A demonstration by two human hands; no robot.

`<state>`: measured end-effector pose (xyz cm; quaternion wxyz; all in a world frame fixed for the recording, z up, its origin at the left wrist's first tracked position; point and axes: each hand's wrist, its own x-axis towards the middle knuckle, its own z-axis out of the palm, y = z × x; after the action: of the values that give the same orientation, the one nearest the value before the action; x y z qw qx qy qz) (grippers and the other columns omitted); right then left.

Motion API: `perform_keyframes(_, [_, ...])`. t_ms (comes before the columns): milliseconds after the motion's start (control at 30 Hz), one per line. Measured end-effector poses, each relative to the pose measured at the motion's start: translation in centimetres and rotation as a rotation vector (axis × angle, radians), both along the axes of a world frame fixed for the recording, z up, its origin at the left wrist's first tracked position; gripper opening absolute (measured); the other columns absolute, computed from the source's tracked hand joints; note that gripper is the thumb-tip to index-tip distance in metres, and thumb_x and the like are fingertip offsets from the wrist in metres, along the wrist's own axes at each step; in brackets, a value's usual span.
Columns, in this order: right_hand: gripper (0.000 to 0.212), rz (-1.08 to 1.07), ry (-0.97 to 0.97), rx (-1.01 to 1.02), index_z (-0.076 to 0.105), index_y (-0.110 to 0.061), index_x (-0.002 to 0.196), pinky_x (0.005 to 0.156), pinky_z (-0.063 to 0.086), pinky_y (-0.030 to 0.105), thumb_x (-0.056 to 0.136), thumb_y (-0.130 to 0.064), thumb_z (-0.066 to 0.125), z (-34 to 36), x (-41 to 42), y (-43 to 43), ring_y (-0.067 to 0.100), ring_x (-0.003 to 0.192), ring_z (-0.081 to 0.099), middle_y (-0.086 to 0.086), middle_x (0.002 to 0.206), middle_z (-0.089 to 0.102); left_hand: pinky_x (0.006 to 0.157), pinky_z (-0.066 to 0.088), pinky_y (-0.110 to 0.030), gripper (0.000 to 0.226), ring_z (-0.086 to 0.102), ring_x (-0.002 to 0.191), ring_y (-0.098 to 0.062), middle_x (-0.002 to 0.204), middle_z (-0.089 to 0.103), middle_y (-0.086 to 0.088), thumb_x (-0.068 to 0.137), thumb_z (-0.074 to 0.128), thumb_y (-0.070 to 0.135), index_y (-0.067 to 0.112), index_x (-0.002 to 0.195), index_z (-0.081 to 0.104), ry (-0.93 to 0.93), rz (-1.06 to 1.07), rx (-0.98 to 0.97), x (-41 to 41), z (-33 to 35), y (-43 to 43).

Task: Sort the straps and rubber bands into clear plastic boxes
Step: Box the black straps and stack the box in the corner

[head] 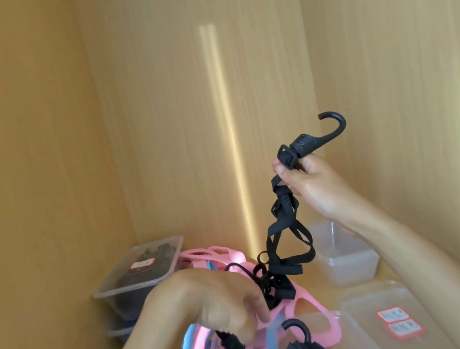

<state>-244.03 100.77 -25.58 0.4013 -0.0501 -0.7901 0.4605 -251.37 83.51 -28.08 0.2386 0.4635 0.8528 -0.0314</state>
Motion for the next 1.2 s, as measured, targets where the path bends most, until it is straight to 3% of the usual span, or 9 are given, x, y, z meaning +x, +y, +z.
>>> perform_keyframes(167, [0.022, -0.019, 0.02, -0.021, 0.059, -0.015, 0.101, 0.074, 0.048, 0.02, 0.1, -0.033, 0.048, -0.1, -0.1, 0.6, 0.013, 0.095, 0.063, 0.002, 0.1, 0.064, 0.085, 0.043, -0.026, 0.037, 0.056, 0.103, -0.017, 0.107, 0.058, 0.007, 0.088, 0.055, 0.019, 0.029, 0.124, 0.057, 0.147, 0.074, 0.077, -0.6, 0.3, -0.4])
perform_keyframes(433, [0.018, -0.023, 0.036, -0.032, 0.06, -0.017, 0.099, 0.079, 0.048, 0.024, 0.1, -0.032, 0.049, -0.3, -0.2, 0.9, 0.014, 0.101, 0.062, 0.004, 0.108, 0.065, 0.096, 0.045, -0.03, 0.049, 0.053, 0.11, -0.016, 0.133, 0.053, 0.005, 0.09, 0.042, 0.014, 0.033, 0.135, 0.05, 0.091, 0.096, 0.08, -3.2, -0.8, -0.8])
perform_keyframes(567, [0.017, -0.006, 0.006, -0.015, 0.06, -0.021, 0.096, 0.091, 0.049, 0.033, 0.1, -0.034, 0.049, -0.5, -0.4, 0.9, 0.016, 0.102, 0.063, -0.001, 0.099, 0.064, 0.079, 0.055, -0.03, 0.042, 0.065, 0.087, -0.016, 0.113, 0.062, 0.003, 0.09, 0.045, 0.02, 0.04, 0.127, 0.052, 0.098, 0.165, 0.295, -4.7, -2.0, -0.7])
perform_keyframes(667, [0.019, -0.001, -0.037, 0.008, 0.06, -0.018, 0.1, 0.089, 0.05, 0.032, 0.099, -0.034, 0.05, -0.7, -0.3, 1.0, 0.013, 0.1, 0.064, 0.0, 0.104, 0.065, 0.063, 0.049, -0.025, 0.03, 0.062, 0.073, -0.02, 0.093, 0.068, -0.004, 0.088, 0.041, 0.011, 0.018, 0.102, 0.067, 0.274, 0.233, 0.548, -5.4, -1.9, -0.3])
perform_keyframes(833, [0.015, 0.045, -0.1, 0.048, 0.059, -0.022, 0.097, 0.083, 0.056, 0.034, 0.1, -0.032, 0.049, -0.7, -0.3, 0.7, 0.007, 0.082, 0.07, 0.0, 0.103, 0.067, 0.063, 0.049, -0.024, 0.022, 0.06, 0.065, -0.015, 0.078, 0.067, 0.002, 0.092, 0.046, 0.016, 0.02, 0.096, 0.067, 0.465, 0.338, 1.05, -4.6, -0.7, 0.2])
perform_keyframes(933, [0.02, 0.092, -0.173, 0.116, 0.062, -0.017, 0.096, 0.085, 0.055, 0.037, 0.1, -0.032, 0.049, -0.6, 0.0, -0.1, 0.007, 0.067, 0.066, -0.004, 0.089, 0.068, 0.068, 0.038, -0.001, 0.022, 0.056, 0.083, 0.011, 0.093, 0.059, 0.02, 0.096, 0.053, 0.03, 0.027, 0.116, 0.06, 0.224, 0.195, 1.37, -1.9, 0.9, 0.2])
perform_keyframes(1000, [0.021, 0.127, -0.259, 0.221, 0.063, -0.018, 0.093, 0.071, 0.052, 0.032, 0.098, -0.033, 0.051, -0.5, 0.4, -1.0, 0.006, 0.06, 0.059, -0.008, 0.075, 0.065, 0.078, 0.039, 0.0, 0.039, 0.051, 0.09, 0.024, 0.102, 0.056, 0.026, 0.09, 0.052, 0.044, 0.032, 0.128, 0.05, -0.046, 0.125, 1.418, -0.3, 1.6, 0.4])
perform_keyframes(1100, [0.014, 0.221, -0.404, 0.424, 0.064, -0.033, 0.088, 0.06, 0.044, 0.027, 0.096, -0.03, 0.053, -0.4, 0.8, -2.4, 0.007, 0.058, 0.054, -0.01, 0.066, 0.06, 0.094, 0.045, -0.016, 0.067, 0.055, 0.105, 0.013, 0.119, 0.058, 0.018, 0.083, 0.055, 0.059, 0.028, 0.14, 0.043, -0.224, 0.075, 1.384, 0.7, 1.7, 1.0])
perform_keyframes(1200, [0.028, 0.244, -0.524, 0.522, 0.06, -0.039, 0.068, 0.057, 0.039, 0.018, 0.095, -0.029, 0.056, -0.4, 1.0, -3.1, -0.002, 0.052, 0.049, -0.015, 0.057, 0.055, 0.102, 0.044, -0.03, 0.05, 0.056, 0.114, -0.003, 0.124, 0.06, 0.011, 0.091, 0.059, 0.04, 0.027, 0.138, 0.048, -0.086, 0.087, 1.346, 0.6, 1.1, 1.7])
